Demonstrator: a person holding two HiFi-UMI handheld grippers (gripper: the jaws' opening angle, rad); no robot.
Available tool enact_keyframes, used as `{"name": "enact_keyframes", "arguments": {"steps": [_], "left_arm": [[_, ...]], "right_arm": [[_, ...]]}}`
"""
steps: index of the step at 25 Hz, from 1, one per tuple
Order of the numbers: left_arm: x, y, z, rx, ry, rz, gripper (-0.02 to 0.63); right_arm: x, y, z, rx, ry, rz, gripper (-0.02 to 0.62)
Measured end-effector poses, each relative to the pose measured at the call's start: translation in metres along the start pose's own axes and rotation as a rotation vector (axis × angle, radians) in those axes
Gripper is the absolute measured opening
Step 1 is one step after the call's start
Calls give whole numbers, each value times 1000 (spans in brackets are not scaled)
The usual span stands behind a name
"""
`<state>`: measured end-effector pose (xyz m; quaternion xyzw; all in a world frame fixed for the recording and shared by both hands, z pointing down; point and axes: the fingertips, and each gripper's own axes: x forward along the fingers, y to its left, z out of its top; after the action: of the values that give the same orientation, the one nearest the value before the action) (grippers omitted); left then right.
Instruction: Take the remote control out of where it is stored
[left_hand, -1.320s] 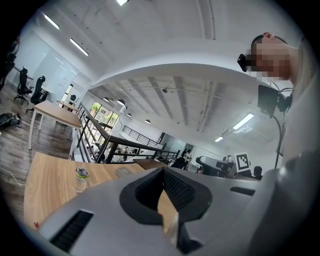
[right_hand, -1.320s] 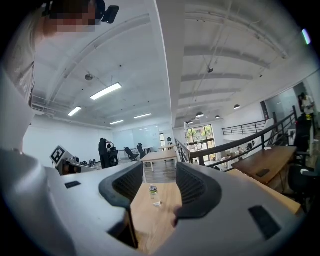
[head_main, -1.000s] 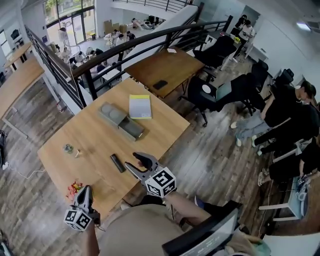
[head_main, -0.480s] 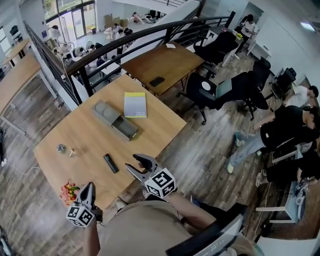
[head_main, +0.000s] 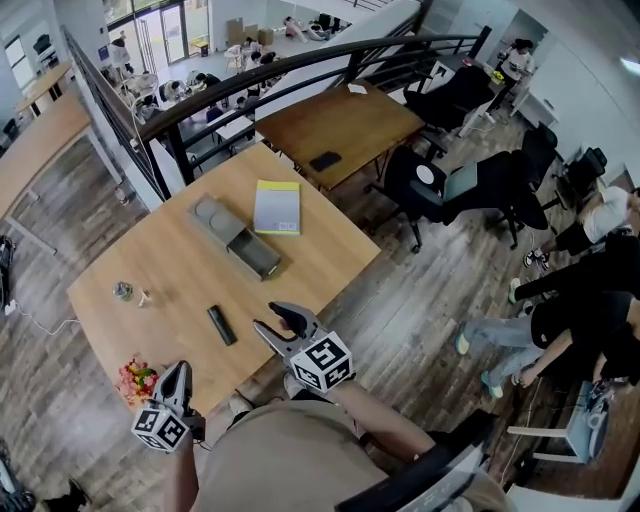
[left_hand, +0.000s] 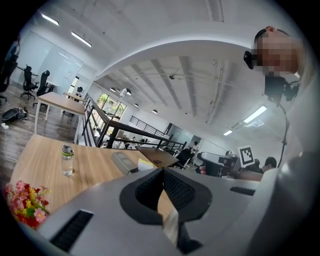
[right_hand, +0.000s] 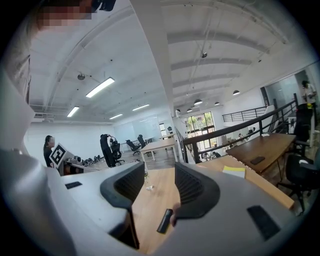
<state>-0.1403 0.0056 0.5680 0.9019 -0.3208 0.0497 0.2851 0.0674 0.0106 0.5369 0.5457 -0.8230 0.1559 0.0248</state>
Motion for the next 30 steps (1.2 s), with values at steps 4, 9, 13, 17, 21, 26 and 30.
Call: {"name": "enact_keyframes", "arguments": {"steps": [4, 9, 13, 17, 21, 26, 30], "left_arm": [[3, 4, 3, 0, -3, 16, 0], [7, 9, 7, 1, -1, 24, 0], [8, 14, 7, -1, 0, 39, 0], [13, 16, 9, -1, 0, 46, 0], [19, 15, 12, 2, 0, 57, 0], [27, 11, 16, 10, 2, 66, 0], [33, 9, 18, 14, 2, 77, 0]], "right_arm": [[8, -7, -2, 3, 3, 3, 198], [18, -10, -5, -1, 18, 7, 196], [24, -14, -8, -2, 25, 12, 196], [29, -21, -3, -2, 19, 14, 190], [31, -32, 4, 7, 4, 18, 190], [32, -46, 6, 17, -1, 17, 190], [31, -62, 8, 42, -9, 12, 189]]}}
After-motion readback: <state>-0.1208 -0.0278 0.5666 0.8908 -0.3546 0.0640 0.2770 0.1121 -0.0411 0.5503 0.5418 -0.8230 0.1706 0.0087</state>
